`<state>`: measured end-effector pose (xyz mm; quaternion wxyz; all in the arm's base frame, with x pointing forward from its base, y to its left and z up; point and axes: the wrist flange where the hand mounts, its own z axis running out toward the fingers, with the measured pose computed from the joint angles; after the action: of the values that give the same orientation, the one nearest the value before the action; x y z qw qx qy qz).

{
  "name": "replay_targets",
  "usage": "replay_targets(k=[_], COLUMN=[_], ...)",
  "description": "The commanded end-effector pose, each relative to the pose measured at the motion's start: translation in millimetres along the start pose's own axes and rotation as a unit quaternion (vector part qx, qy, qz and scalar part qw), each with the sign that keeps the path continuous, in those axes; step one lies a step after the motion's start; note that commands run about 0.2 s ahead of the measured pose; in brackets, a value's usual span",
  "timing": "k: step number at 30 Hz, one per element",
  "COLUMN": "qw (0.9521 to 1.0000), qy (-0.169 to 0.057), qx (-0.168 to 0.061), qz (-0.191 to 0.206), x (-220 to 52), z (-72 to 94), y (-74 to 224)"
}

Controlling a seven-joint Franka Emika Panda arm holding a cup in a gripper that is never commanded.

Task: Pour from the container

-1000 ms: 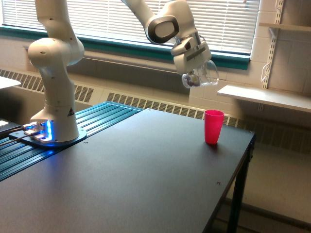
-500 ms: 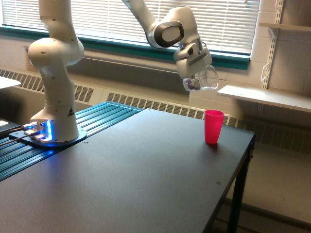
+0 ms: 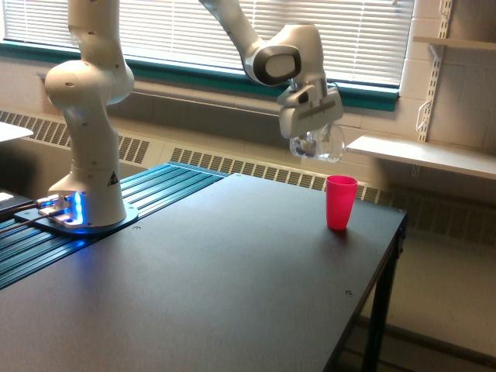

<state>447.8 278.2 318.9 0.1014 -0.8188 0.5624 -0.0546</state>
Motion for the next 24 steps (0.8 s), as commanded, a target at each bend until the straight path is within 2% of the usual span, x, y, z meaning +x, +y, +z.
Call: replay_targets(k=[1, 9, 11, 13, 15, 24], qw=[0.9982, 0.9981, 0.9977, 0.9968, 0.9966, 0.9956], qy=[0.004, 0.013, 0.040, 0.057, 0.067, 0.041], qx=[-0.032, -0.055, -0.053, -0.055, -0.047, -0.084], qz=[0.050, 0.025, 0.012, 0.007, -0.007, 0.011], x=[10.0, -6.3, -8.7, -11.7, -15.1, -22.9], z=[7.5, 9.6, 7.6, 6.0, 5.4, 17.9], y=[-7.2, -15.9, -18.2, -19.2, -20.8, -11.4])
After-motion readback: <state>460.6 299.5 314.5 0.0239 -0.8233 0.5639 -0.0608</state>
